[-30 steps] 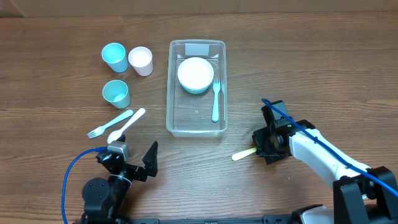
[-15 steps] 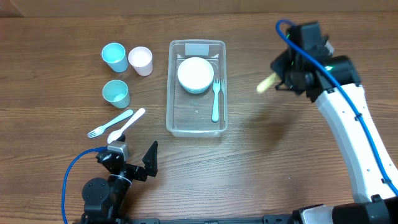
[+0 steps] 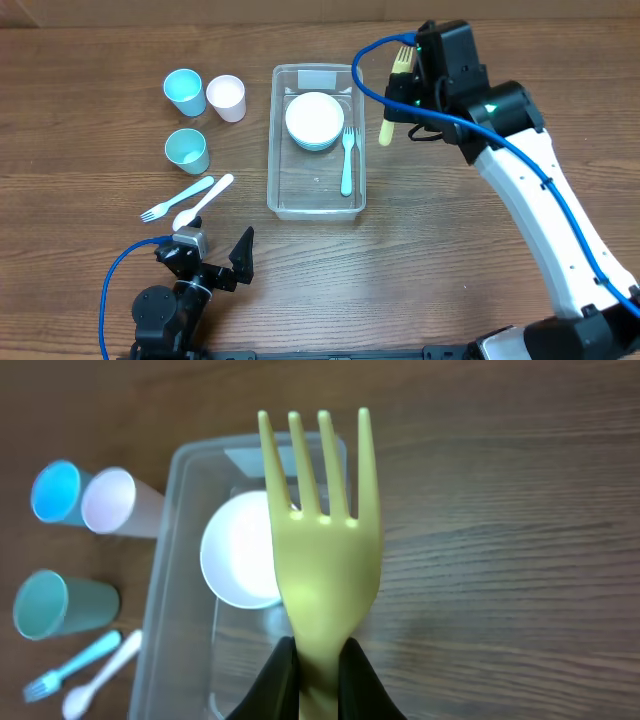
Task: Pack container
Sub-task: 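Carry the yellow fork into the container and release it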
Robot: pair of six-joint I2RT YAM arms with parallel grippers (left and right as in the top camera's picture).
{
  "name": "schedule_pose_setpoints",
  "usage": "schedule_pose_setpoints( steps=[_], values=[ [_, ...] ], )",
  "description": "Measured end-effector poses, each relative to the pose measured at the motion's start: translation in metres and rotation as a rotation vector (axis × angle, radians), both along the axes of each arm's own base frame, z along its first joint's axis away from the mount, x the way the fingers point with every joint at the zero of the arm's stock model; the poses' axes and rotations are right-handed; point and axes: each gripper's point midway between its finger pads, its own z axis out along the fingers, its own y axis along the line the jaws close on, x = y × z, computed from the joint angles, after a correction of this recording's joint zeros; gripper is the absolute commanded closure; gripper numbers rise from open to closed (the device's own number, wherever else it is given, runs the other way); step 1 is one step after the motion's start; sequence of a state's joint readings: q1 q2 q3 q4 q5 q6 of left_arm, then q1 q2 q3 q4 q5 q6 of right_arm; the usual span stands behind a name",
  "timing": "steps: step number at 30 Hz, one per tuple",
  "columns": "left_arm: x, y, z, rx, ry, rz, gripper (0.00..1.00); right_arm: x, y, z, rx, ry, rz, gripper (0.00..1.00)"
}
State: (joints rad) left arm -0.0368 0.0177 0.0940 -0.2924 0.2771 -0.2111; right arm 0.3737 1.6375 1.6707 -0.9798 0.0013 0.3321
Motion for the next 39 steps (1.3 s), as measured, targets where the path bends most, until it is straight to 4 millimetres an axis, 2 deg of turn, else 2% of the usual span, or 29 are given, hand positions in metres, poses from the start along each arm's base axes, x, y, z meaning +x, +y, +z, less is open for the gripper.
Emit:
schedule_pose_setpoints(
  steps=[3, 7, 12, 16, 19, 28, 29, 30, 31, 32, 37, 39],
  values=[
    [0.000, 0.000, 0.000, 0.000, 0.000, 0.000, 0.00, 0.002, 0.007, -0.025, -0.025, 0.062, 0.058, 0.96],
    [0.000, 0.000, 0.000, 0.000, 0.000, 0.000, 0.00, -0.003, 0.016, -0.049, -0.059, 0.120, 0.177, 0.96],
    [0.000, 0.000, 0.000, 0.000, 0.000, 0.000, 0.00, -0.013, 0.036, -0.049, 0.009, 0.138, 0.295, 0.96],
    [0.000, 0.000, 0.000, 0.000, 0.000, 0.000, 0.00, -0.023, 0.056, -0.053, 0.075, 0.190, 0.289, 0.96],
    [0.000, 0.000, 0.000, 0.000, 0.000, 0.000, 0.00, -0.025, 0.066, -0.076, 0.083, 0.262, 0.273, 0.96],
    [0.000, 0.000, 0.000, 0.000, 0.000, 0.000, 0.00, -0.025, 0.067, -0.133, 0.076, 0.424, 0.186, 0.96],
    [0.000, 0.000, 0.000, 0.000, 0.000, 0.000, 0.00, -0.025, 0.067, -0.140, 0.072, 0.440, 0.182, 0.89],
    [0.000, 0.000, 0.000, 0.000, 0.000, 0.000, 0.00, -0.025, 0.067, -0.146, 0.067, 0.454, 0.178, 0.67],
    [0.000, 0.000, 0.000, 0.000, 0.000, 0.000, 0.00, -0.024, 0.067, -0.149, 0.067, 0.459, 0.176, 0.55],
    [0.000, 0.000, 0.000, 0.000, 0.000, 0.000, 0.00, -0.023, 0.067, -0.148, 0.068, 0.453, 0.179, 0.51],
    [0.000, 0.000, 0.000, 0.000, 0.000, 0.000, 0.00, -0.021, 0.068, -0.147, 0.072, 0.446, 0.177, 0.50],
    [0.000, 0.000, 0.000, 0.000, 0.000, 0.000, 0.00, -0.021, 0.068, -0.140, 0.073, 0.446, 0.176, 0.50]
  ],
)
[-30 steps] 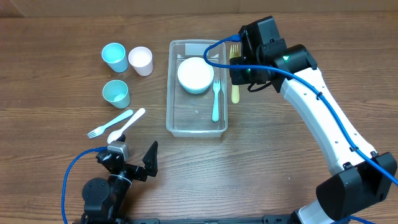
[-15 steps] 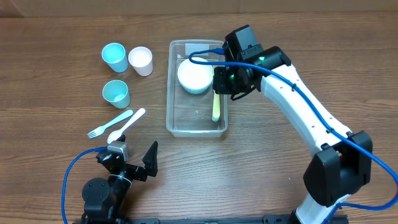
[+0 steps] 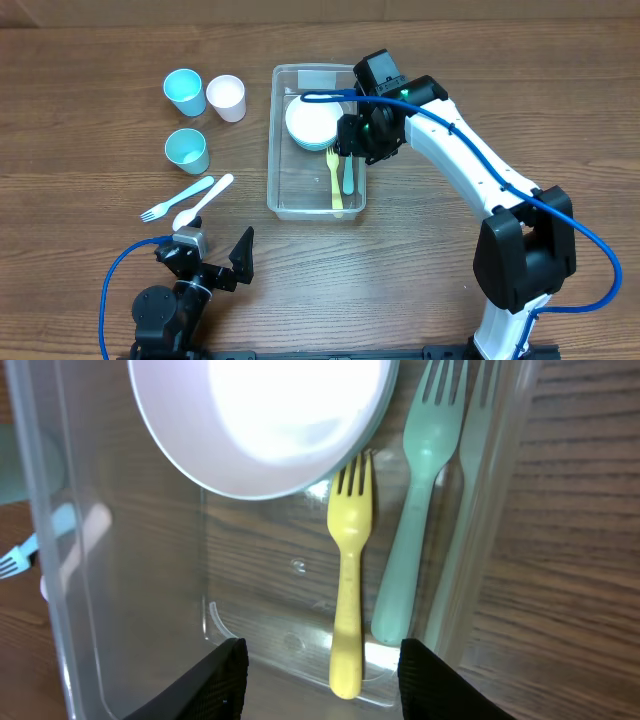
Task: Pack container
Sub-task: 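Carry the yellow fork into the container and release it, then retract the right gripper to the right side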
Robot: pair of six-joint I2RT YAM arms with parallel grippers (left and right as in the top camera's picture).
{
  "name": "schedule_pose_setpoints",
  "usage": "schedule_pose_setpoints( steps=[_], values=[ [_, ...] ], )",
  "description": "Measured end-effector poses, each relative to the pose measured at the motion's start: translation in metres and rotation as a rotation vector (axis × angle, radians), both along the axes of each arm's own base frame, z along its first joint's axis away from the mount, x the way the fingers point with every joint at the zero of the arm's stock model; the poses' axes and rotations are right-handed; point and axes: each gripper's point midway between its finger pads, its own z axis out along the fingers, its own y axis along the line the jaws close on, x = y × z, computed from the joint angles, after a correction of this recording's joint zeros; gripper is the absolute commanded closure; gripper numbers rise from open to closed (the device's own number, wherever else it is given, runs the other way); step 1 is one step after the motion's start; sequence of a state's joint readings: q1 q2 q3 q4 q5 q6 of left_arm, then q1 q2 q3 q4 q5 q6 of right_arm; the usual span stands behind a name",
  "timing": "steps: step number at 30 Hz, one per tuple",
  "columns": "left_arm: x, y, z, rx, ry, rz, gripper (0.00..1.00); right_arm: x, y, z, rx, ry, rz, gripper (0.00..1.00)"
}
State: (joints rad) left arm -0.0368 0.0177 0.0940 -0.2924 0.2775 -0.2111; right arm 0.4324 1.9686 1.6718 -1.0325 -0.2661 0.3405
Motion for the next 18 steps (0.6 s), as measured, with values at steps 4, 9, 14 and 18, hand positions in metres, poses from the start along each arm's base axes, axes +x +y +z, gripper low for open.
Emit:
schedule_pose_setpoints(
  steps=[4, 9, 14, 18],
  values=[
    [0.000, 0.000, 0.000, 0.000, 0.000, 0.000, 0.00, 0.004, -0.007, 0.048, -0.010, -0.085, -0.015, 0.50],
    [0.000, 0.000, 0.000, 0.000, 0.000, 0.000, 0.00, -0.026, -0.063, 0.131, -0.052, -0.207, -0.098, 0.55],
    [0.000, 0.000, 0.000, 0.000, 0.000, 0.000, 0.00, -0.067, -0.105, 0.156, -0.129, -0.228, -0.143, 0.54],
    [0.000, 0.000, 0.000, 0.000, -0.001, 0.000, 0.00, -0.100, -0.119, 0.162, -0.112, -0.348, -0.119, 0.39]
  ],
)
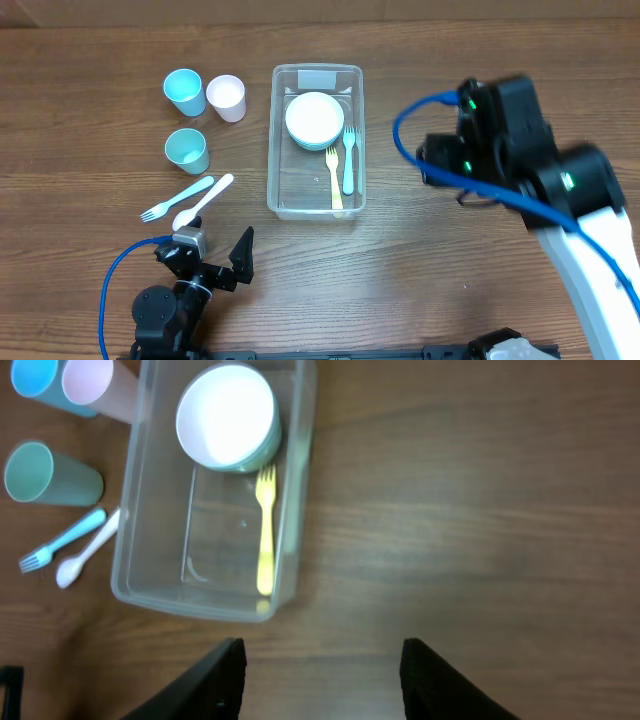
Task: Pack container
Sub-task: 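Retract the right gripper to the right side, then reach the left gripper to the blue cup and grasp it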
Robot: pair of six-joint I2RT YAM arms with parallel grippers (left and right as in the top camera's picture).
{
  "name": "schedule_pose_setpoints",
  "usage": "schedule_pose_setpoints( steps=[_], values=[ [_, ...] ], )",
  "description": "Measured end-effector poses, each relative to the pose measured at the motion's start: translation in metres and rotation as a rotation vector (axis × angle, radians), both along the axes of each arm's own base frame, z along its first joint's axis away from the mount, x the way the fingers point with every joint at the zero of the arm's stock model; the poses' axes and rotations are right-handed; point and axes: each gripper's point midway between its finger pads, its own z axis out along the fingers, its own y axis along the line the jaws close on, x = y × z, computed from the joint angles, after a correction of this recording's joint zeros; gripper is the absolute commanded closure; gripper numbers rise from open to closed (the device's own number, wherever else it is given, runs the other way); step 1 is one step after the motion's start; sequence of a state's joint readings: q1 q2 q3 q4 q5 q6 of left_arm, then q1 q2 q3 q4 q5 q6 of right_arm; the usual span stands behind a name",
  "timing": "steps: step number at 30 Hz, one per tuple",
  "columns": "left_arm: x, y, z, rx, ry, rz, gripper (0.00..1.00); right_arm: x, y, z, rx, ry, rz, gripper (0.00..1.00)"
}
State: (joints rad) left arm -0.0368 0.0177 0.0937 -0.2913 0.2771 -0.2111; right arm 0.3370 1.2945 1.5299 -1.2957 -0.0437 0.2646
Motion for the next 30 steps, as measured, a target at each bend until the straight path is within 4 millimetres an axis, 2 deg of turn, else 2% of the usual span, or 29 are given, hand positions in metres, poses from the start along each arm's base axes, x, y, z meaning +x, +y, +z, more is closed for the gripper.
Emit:
schedule_pose_setpoints(
  steps=[1, 2, 4, 6, 30],
  values=[
    [0.000, 0.000, 0.000, 0.000, 0.001, 0.000, 0.00, -0.007, -0.002, 0.000, 0.004, -0.026, 0.009, 0.32],
    [0.000, 0.000, 0.000, 0.000, 0.001, 0.000, 0.00, -0.016, -0.005, -0.004, 0.006, -0.046, 0.015, 0.00],
    [0.000, 0.000, 0.000, 0.000, 0.001, 0.000, 0.00, -0.032, -0.011, -0.020, 0.002, -0.041, 0.018, 0.00],
    [0.000, 0.000, 0.000, 0.000, 0.001, 0.000, 0.00, -0.035, -0.012, -0.030, -0.007, -0.020, 0.021, 0.00],
    [0.000, 0.000, 0.001, 0.000, -0.003, 0.001, 0.00, -0.032, -0.012, -0.032, -0.015, -0.015, 0.018, 0.00]
  ],
)
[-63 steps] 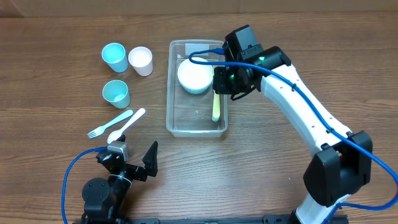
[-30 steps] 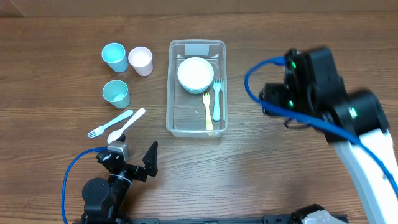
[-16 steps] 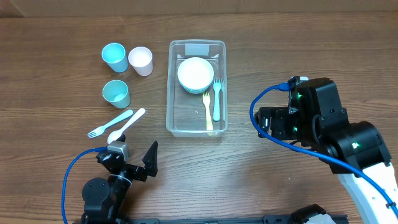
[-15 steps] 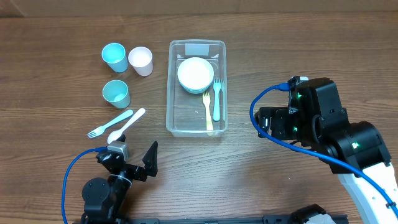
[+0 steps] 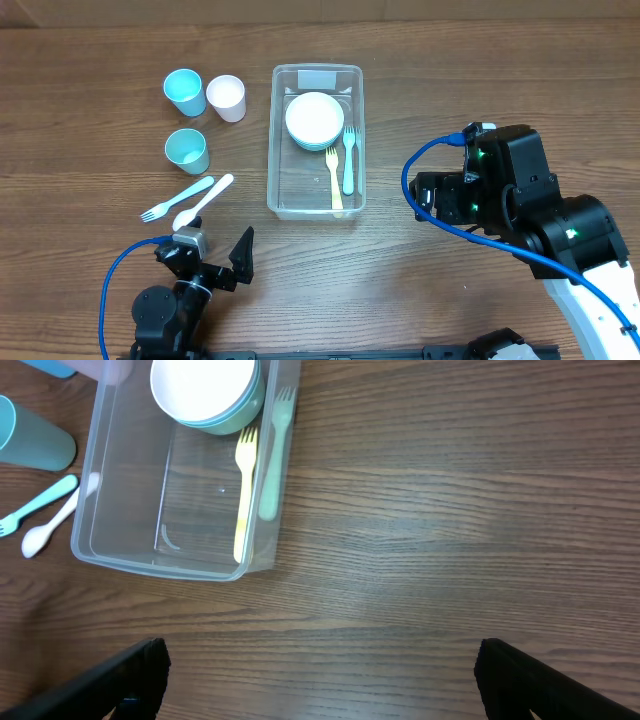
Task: Pack container
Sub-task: 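Reach the left gripper to the blue cup and grasp it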
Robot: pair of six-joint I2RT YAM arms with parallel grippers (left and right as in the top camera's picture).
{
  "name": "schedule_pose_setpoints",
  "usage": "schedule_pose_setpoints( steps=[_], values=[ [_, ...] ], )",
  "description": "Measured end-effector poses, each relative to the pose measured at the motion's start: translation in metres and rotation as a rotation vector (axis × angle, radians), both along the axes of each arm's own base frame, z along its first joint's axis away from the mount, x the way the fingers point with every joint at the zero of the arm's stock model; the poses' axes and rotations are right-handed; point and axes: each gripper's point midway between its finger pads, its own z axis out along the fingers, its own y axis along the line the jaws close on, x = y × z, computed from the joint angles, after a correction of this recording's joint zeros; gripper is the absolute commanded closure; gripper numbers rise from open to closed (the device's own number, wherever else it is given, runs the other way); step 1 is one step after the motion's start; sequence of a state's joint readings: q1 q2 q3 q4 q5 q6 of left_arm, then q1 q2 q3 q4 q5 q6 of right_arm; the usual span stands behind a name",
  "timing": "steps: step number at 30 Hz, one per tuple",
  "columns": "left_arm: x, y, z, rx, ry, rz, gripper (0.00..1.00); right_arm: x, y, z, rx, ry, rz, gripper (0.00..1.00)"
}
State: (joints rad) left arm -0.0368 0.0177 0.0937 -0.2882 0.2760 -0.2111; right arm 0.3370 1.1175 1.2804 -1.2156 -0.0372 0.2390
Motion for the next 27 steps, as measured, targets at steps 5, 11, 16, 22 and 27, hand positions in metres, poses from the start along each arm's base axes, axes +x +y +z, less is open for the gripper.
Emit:
schedule_pose_setpoints(
  steps=[5, 11, 16, 22, 27],
  values=[
    [-0.001, -0.004, 0.005, -0.035, -0.005, -0.021, 0.00, 0.000, 0.000, 0.000, 0.000, 0.000, 0.000, 0.00],
    [-0.013, 0.032, 0.120, 0.016, 0.032, 0.186, 0.00, 0.000, 0.000, 0.000, 0.000, 0.000, 0.000, 0.00],
    [0.033, 0.060, 0.160, 0.123, 0.272, 0.343, 0.00, 0.000, 0.000, -0.002, -0.002, 0.004, 0.000, 0.00],
    [0.101, 0.065, 0.114, 0.211, 0.466, 0.359, 0.00, 0.000, 0.000, -0.002, -0.002, 0.005, 0.000, 0.00],
    [0.143, 0.087, 0.068, 0.309, 0.577, 0.448, 0.00, 0.000, 0.000, -0.002, -0.002, 0.004, 0.000, 0.00]
  ],
)
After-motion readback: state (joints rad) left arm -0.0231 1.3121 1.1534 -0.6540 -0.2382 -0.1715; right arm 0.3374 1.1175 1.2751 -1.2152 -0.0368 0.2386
